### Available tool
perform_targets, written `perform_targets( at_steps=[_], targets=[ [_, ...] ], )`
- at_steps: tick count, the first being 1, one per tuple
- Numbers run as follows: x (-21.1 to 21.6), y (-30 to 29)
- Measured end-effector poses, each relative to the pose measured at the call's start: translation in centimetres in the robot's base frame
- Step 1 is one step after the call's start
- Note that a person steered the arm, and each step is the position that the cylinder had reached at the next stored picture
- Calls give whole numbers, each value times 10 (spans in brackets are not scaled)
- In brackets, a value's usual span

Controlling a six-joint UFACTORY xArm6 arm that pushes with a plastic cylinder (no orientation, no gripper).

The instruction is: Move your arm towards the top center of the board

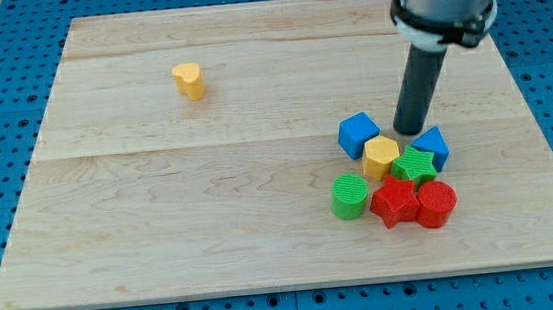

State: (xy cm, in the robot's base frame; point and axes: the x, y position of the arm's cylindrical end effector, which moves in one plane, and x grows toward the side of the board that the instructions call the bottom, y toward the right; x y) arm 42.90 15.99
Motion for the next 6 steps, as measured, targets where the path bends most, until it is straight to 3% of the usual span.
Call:
perform_targets(
  at_steps=[1, 2, 3, 4, 6],
  targets=[
    [-26, 10],
    [-64, -74],
    [1, -110],
    [17, -84],
    [-174, -134]
  ],
)
